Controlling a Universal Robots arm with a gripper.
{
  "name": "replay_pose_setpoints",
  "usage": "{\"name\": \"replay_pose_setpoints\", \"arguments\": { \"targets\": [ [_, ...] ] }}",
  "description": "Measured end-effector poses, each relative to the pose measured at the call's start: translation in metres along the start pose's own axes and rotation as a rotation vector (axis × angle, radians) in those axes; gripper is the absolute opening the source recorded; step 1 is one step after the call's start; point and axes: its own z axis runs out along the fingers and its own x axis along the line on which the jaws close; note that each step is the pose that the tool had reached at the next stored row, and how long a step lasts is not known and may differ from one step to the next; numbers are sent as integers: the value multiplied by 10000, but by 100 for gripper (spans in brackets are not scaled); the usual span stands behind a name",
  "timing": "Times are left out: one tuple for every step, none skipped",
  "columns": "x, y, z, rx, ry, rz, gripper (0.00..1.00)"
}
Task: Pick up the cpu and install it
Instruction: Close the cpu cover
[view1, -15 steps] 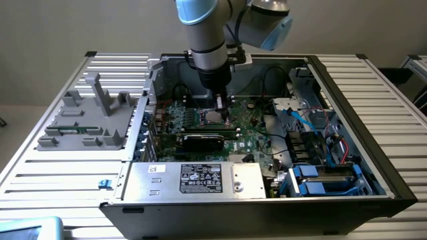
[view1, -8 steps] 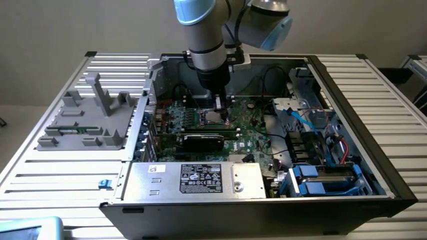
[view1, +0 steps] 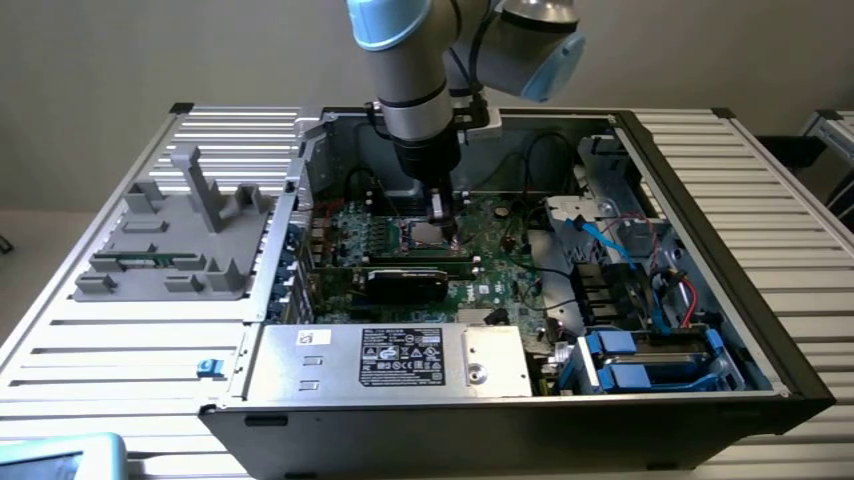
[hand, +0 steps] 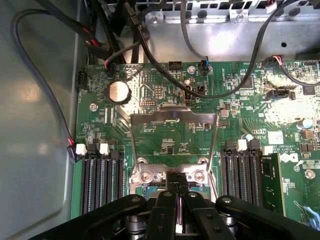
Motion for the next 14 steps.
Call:
{"name": "replay_pose_setpoints", "arguments": {
  "targets": [
    [0,0,0,-7,1,0,11],
    [0,1,0,-16,1,-1,11],
    [0,1,0,-29,1,-1,11],
    [0,1,0,-42,1,-2,11],
    [0,1,0,-60,1,-2,11],
    [0,1,0,-80,1,-2,11],
    [0,0,2,-98,2,-3,11],
    [0,-1,5,-116,2,-2,11],
    [0,-3,9,-134,3,-3,11],
    [0,-5,13,-148,3,-2,11],
    [0,-6,15,-154,4,-3,11],
    [0,-8,16,-157,4,-3,11],
    [0,-11,16,-158,3,-3,11],
    [0,-14,16,-158,4,-2,11]
  ]
}}
